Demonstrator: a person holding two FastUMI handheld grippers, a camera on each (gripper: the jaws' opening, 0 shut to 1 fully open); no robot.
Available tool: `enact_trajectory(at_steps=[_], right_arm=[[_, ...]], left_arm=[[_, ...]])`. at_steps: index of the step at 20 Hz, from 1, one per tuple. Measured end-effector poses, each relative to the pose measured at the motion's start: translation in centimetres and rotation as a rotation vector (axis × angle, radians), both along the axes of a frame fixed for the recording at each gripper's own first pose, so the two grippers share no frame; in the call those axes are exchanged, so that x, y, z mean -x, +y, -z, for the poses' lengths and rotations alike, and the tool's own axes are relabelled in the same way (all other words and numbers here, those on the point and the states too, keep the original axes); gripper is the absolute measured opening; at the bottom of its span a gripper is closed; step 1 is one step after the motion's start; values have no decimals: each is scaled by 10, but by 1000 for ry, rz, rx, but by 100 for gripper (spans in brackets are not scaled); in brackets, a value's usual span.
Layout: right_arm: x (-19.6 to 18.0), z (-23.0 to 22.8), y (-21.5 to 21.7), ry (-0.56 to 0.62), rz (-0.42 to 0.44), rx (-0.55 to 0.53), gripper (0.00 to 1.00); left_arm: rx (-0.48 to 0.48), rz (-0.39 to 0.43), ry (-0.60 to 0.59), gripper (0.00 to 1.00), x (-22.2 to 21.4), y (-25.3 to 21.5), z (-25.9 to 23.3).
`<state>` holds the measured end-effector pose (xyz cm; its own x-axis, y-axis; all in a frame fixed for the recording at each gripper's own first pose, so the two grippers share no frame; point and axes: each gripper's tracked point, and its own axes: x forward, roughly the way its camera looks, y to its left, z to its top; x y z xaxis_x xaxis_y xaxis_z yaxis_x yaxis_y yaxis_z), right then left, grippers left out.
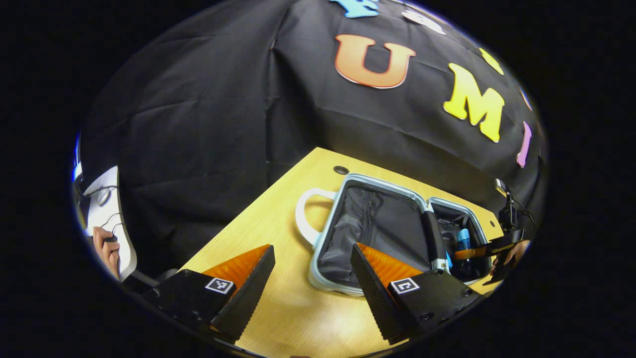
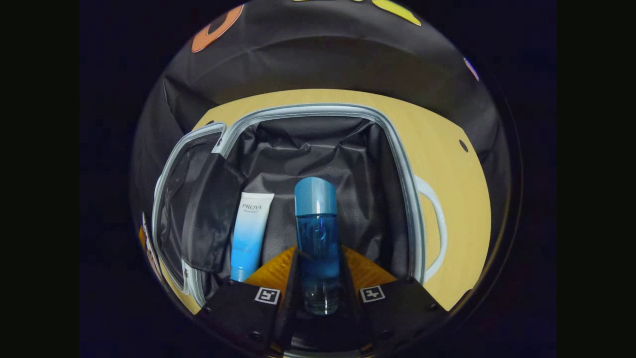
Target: First open the suitcase, pack the skin care products into it, and then close the suitcase.
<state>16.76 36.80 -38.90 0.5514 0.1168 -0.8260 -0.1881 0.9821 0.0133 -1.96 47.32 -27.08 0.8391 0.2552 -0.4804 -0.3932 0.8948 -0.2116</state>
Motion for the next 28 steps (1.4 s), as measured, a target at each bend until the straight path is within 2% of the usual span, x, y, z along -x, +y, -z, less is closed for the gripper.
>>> enact_trajectory(at_steps=[1, 4, 5, 7, 9, 10, 12, 14, 16, 18, 22, 23, 25, 26, 28], right_arm=[[0, 1, 0, -6, -10, 15, 44], [-2, -20, 4, -61, -16, 4, 60], [-1, -31, 5, -83, -19, -10, 62], [5, -63, 6, -133, -49, -39, 69], [11, -105, -1, -239, -78, -46, 73], [12, -128, -14, -306, -74, -17, 84], [29, -164, -28, -367, -89, -44, 83], [48, -197, -51, -418, -75, -59, 83], [63, -226, -83, -468, -48, -33, 83], [80, -238, -106, -477, -27, -3, 83], [101, -274, -142, -537, -1, 38, 83], [105, -283, -149, -560, -1, 51, 83], [114, -293, -156, -583, -5, 67, 83], [118, -293, -158, -587, -8, 70, 83], [124, -291, -164, -580, 0, 80, 83]], left_arm=[[9, -11, 2, 99, 1, 7, 3], [33, -45, 14, 99, 2, 28, 15], [59, -54, 12, 98, 0, 32, 19], [106, -74, 8, 99, -7, 40, 26], [129, -79, 7, 99, -13, 49, 32], [148, -80, 0, 99, -18, 52, 34], [219, -68, -30, 99, -33, 51, 38], [336, -60, -65, 98, -47, 46, 42], [414, -73, -63, 98, -55, 47, 56], [443, -76, -52, 96, -65, 46, 66], [512, -30, -92, 93, -85, 34, 66], [546, -31, -97, 76, -89, 32, 67], [623, -39, -118, 64, -96, 29, 69], [670, -28, -134, 49, -99, 25, 67], [730, -48, -193, 28, -105, 27, 61]])
